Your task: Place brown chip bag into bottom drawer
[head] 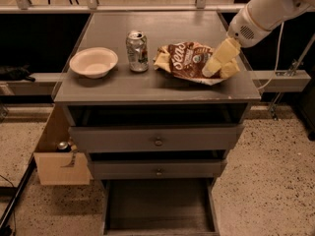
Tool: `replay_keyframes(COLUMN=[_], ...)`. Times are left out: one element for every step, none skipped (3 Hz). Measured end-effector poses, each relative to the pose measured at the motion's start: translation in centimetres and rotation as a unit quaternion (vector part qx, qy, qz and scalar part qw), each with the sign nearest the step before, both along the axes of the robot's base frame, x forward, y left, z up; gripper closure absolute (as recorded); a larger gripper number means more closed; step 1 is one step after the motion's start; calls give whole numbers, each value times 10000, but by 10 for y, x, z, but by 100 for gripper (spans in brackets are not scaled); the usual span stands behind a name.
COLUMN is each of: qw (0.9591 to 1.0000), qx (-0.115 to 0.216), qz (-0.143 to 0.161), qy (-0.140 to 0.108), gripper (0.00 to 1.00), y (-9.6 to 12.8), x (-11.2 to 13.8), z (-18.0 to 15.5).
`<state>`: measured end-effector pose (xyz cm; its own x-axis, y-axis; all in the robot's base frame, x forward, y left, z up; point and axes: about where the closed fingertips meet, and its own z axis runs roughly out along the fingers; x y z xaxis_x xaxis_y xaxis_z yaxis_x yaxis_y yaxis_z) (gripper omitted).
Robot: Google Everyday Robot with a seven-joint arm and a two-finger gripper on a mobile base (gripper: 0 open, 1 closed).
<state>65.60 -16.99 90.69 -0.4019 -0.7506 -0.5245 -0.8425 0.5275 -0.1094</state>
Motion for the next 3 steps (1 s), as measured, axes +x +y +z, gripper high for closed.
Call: replay_keyframes(qw=[10000, 9996, 9991], qx=[-62, -189, -270], qz=[-28, -138, -202], qy=[-9, 145, 266], gripper=[0, 0, 0], y=[2, 0, 0], x=[9, 13, 15], z=[-12, -49, -76])
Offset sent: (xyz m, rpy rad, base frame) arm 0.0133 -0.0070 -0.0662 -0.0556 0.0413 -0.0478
